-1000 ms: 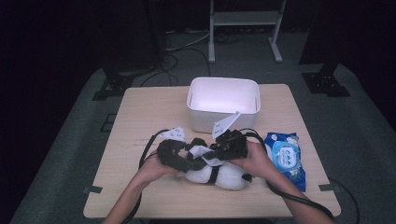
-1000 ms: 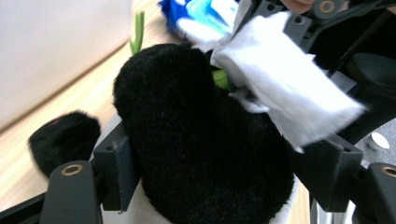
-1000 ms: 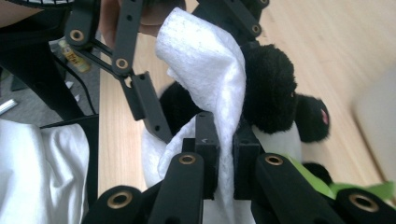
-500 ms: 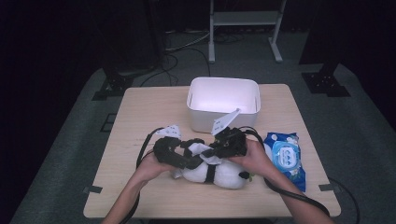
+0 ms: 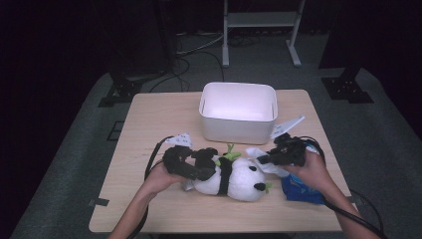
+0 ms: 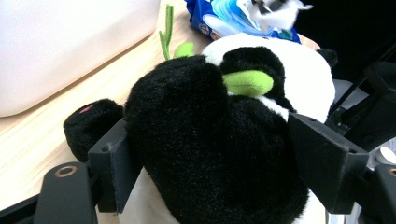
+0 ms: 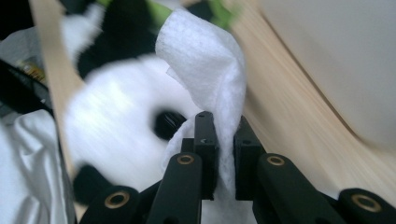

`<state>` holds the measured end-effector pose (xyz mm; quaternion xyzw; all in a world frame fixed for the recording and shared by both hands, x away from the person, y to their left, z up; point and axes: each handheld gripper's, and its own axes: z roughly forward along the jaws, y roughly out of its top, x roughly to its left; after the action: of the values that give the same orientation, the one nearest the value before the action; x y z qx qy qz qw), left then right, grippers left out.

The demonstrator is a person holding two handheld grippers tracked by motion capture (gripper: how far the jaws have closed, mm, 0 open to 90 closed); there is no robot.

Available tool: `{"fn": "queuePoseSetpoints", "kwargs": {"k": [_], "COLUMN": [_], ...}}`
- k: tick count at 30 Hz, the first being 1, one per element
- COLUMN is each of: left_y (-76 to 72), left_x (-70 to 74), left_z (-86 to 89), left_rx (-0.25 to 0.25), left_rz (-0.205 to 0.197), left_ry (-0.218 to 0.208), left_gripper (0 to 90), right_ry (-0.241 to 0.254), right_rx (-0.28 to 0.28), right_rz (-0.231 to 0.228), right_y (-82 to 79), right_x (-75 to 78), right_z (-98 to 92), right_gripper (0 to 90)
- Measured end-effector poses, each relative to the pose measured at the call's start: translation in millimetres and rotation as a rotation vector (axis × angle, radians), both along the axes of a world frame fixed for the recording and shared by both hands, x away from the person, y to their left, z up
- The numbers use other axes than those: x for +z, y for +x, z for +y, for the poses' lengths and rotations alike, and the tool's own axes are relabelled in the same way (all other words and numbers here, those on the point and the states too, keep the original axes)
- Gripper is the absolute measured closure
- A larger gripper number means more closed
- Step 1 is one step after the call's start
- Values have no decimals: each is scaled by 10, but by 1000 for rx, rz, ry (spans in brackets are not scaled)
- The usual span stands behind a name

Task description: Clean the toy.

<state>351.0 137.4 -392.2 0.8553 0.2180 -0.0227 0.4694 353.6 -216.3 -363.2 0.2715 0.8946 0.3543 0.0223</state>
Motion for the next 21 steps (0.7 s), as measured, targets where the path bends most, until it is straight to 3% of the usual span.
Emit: {"fn": "queuePoseSetpoints", "kwargs": {"k": [7, 12, 16, 21], "left_y": [-6, -6, -9, -19], "left_x": [-3, -11, -31, -29], "left_z": [2, 4, 7, 3], "left_rx": [-3, -6, -10, -17], "left_rz": [-5, -5, 8, 9], "left_ry": [2, 1, -1, 5], "left_gripper": [213, 214, 213, 213], "right_ry": [-34, -64, -65, -59], "right_rx": [-145, -227, -266, -273], "right_rz": [32, 31, 51, 63], "right_y": [56, 109, 136, 126], "right_x": [-176, -304, -386, -404], "right_z": [-523, -775, -884, -915], "right_gripper": [823, 803, 734, 675]}}
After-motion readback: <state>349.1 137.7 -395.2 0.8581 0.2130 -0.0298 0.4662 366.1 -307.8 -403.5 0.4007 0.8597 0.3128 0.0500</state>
